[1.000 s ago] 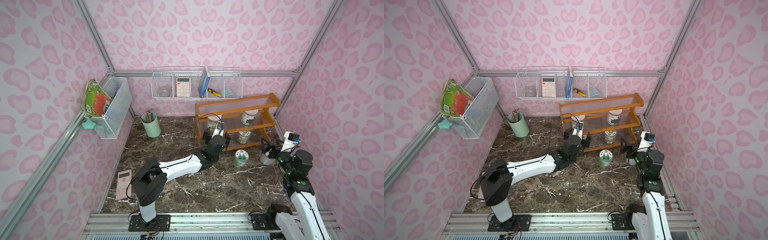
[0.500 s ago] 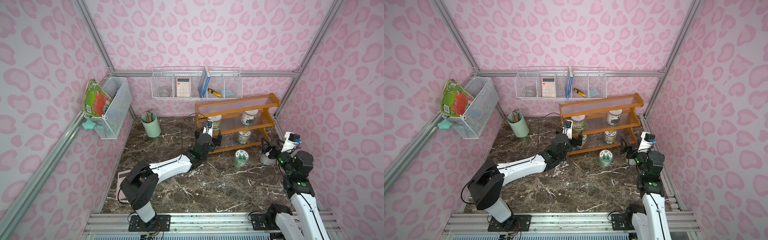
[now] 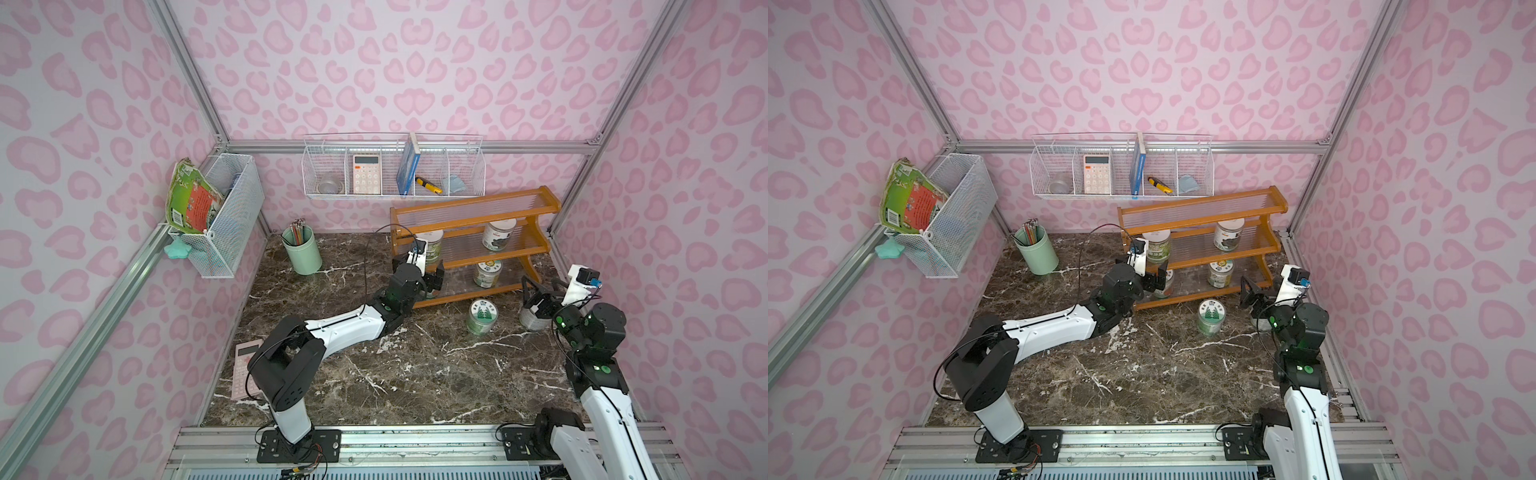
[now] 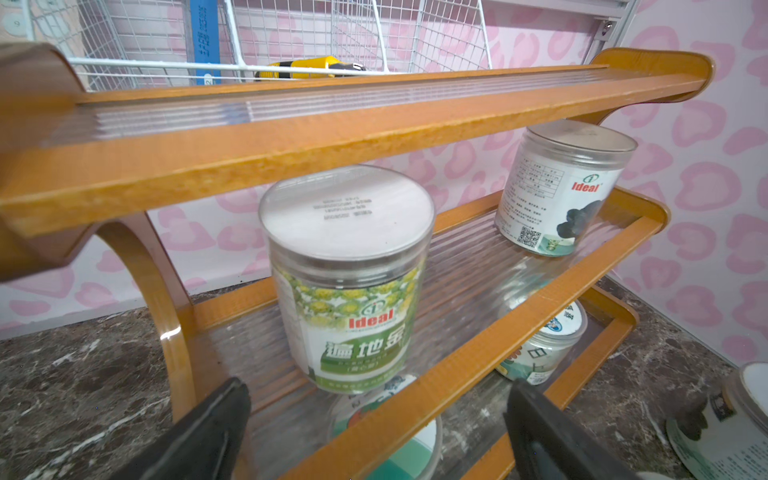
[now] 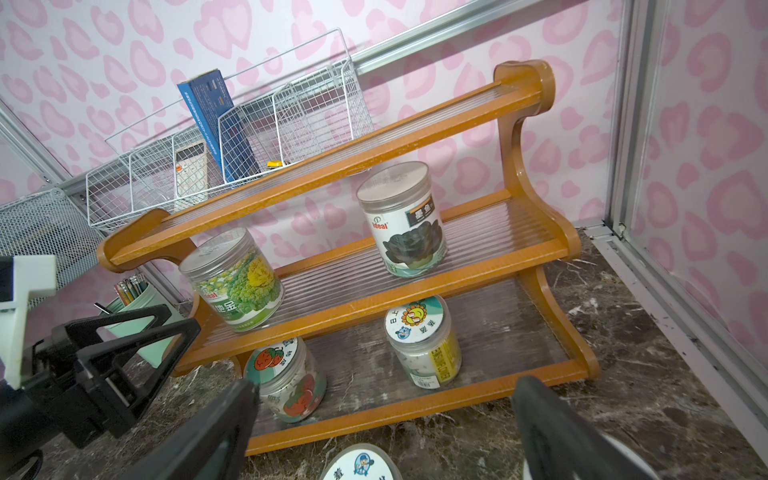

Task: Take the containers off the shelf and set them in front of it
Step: 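Pick up a container from the shelf.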

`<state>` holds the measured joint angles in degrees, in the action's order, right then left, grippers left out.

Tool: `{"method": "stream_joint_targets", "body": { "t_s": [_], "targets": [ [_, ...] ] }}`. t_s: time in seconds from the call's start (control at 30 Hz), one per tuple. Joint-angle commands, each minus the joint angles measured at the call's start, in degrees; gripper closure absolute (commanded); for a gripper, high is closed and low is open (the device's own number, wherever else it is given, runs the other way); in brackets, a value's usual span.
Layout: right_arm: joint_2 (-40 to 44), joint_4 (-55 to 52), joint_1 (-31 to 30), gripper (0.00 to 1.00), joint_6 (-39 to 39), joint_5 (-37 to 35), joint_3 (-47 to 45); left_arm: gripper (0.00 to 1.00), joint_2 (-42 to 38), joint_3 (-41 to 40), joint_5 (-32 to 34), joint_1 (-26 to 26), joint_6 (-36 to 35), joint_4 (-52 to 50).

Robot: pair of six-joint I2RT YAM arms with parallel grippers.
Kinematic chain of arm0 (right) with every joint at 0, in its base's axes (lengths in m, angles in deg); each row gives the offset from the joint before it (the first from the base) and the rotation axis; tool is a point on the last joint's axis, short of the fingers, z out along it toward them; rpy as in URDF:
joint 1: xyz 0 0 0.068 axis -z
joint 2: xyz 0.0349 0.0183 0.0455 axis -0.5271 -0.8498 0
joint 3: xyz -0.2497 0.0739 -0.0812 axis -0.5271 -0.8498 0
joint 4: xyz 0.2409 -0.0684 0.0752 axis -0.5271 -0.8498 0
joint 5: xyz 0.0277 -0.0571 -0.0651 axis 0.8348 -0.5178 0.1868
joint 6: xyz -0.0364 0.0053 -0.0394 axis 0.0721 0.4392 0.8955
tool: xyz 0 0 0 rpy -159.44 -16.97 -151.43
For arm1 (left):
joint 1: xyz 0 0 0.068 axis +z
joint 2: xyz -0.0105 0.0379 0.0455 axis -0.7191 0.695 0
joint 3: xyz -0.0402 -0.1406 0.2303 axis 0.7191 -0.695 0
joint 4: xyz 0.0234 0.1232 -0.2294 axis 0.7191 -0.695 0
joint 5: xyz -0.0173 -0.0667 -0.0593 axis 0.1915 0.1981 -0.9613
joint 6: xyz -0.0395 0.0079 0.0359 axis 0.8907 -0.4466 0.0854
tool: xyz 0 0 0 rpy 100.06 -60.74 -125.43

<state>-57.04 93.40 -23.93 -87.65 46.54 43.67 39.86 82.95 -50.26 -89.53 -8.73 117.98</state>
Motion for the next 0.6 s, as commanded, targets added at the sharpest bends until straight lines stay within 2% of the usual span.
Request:
{"method": "stream_joint_targets", "body": {
  "t_s": [0.0,0.2,0.57],
  "targets": [
    [0.3,1.5,-0.1,0.01,-0.2,0.1,-0.3,0.01,1.1,2.0,2.8,-0.1,-1.0,2.0],
    [0.3,1.9,-0.1,0.01,-0.5,0.2,-0.6,0.01,4.2,6.1,9.0,-1.9,-4.2,2.8],
    [0.4,1.8,-0.1,0.01,-0.3,0.1,-0.5,0.01,7.5,9.7,11.4,-2.2,-3.5,3.3]
  ]
}}
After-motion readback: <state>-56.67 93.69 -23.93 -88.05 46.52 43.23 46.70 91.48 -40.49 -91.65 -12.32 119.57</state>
